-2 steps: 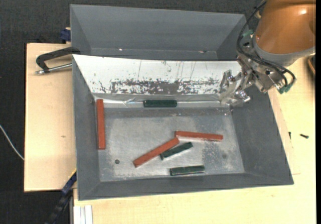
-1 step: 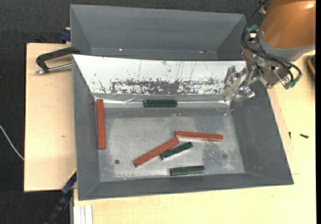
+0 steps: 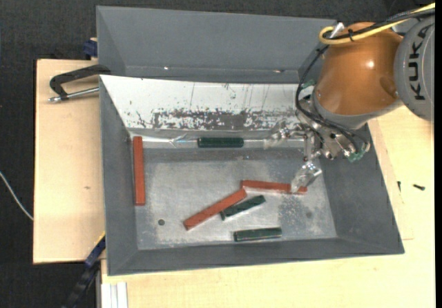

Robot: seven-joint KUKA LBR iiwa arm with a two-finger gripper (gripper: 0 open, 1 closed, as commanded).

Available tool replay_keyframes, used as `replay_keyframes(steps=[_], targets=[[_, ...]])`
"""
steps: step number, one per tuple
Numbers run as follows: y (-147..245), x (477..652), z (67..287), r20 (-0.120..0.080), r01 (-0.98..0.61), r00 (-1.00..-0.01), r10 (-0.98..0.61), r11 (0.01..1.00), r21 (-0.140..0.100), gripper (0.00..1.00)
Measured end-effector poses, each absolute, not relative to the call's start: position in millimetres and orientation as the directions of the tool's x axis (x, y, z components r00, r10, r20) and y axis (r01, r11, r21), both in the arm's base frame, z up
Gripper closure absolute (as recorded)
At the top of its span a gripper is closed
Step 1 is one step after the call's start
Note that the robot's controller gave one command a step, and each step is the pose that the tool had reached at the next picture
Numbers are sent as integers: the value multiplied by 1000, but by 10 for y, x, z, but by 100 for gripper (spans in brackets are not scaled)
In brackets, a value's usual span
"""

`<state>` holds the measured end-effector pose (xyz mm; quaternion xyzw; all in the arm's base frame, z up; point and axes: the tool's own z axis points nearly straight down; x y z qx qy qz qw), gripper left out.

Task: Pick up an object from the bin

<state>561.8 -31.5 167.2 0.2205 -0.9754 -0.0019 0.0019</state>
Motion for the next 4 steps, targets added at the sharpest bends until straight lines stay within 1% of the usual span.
replay_keyframes(steps=[1, 2, 3, 4], targets=[[-325, 5638, 1707, -4, -429, -903, -429, 903, 0, 0], [-214, 5583, 785, -7, -567, -824, -567, 824, -4, 100], [-214, 5583, 785, -7, -566, -824, -566, 824, -4, 100], [-141, 5607, 2392, -9, -557, -830, -557, 830, -5, 100]])
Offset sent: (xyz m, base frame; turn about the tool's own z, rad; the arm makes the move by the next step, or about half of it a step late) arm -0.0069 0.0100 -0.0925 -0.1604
